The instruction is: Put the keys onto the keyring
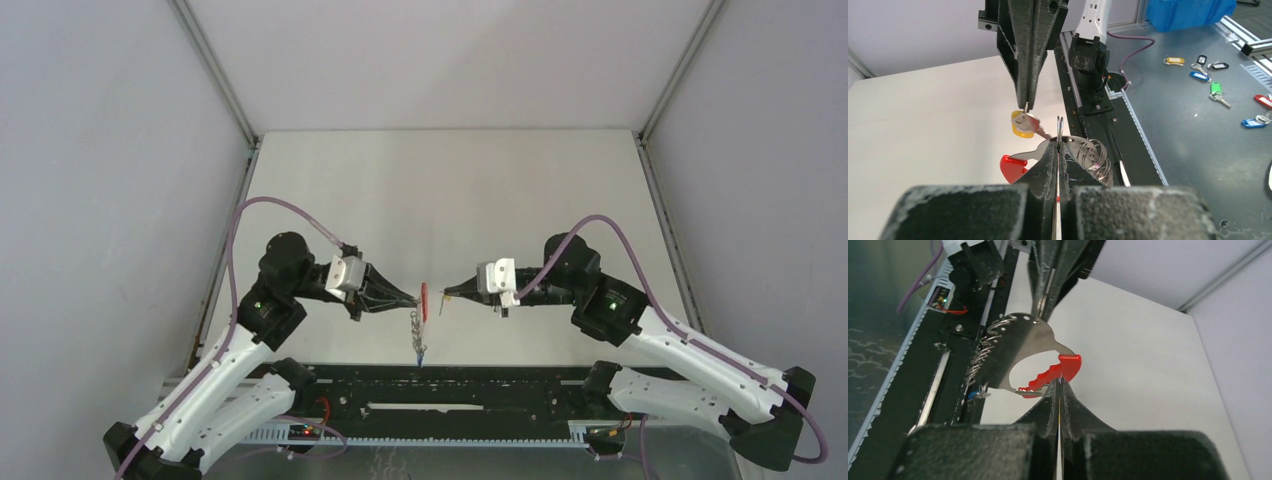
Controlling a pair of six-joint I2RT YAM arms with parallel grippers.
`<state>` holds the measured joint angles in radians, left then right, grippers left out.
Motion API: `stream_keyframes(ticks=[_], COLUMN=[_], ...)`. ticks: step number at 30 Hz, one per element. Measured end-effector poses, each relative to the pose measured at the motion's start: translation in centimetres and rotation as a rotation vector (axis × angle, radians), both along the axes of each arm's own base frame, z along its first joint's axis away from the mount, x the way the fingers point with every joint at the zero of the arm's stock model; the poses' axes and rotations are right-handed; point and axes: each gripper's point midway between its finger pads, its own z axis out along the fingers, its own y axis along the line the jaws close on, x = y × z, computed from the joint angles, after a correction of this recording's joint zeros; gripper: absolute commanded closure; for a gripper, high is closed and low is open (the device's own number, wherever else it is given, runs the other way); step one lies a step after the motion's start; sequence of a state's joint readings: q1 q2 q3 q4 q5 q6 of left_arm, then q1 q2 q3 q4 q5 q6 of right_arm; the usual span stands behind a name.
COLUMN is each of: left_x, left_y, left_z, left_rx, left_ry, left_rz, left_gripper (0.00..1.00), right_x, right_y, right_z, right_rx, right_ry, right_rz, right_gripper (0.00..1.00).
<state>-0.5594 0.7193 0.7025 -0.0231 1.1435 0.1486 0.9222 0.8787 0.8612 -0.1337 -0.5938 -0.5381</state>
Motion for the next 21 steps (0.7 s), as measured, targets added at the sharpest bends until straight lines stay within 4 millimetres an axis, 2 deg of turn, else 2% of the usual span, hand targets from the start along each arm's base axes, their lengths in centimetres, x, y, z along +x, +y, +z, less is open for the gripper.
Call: stream_keyframes(ticks=[6, 11, 21], left_x=[-0.6, -0.9, -0.7], left_y=[0.0, 0.0, -0.1], left_z=[0.0, -0.1, -0.7], left_rx=[-0.002, 0.000, 0.022], left_ry=[0.000, -0.011, 0.000], left_rz=[-0.039, -0.069, -0.075], left_gripper=[1.00, 1.00, 1.00], right_x=[-2.2, -3.2, -2.6], right_y=[0.6, 1.1, 1.9], right_z=[-0.2, -0.1, 1.2], right_rx=[-0.037, -0.046, -0.021], right_ry=[-0.054, -0.106, -0.179], right_rz=[0.075, 0.103, 0.087], right_gripper=[1.00, 1.00, 1.00])
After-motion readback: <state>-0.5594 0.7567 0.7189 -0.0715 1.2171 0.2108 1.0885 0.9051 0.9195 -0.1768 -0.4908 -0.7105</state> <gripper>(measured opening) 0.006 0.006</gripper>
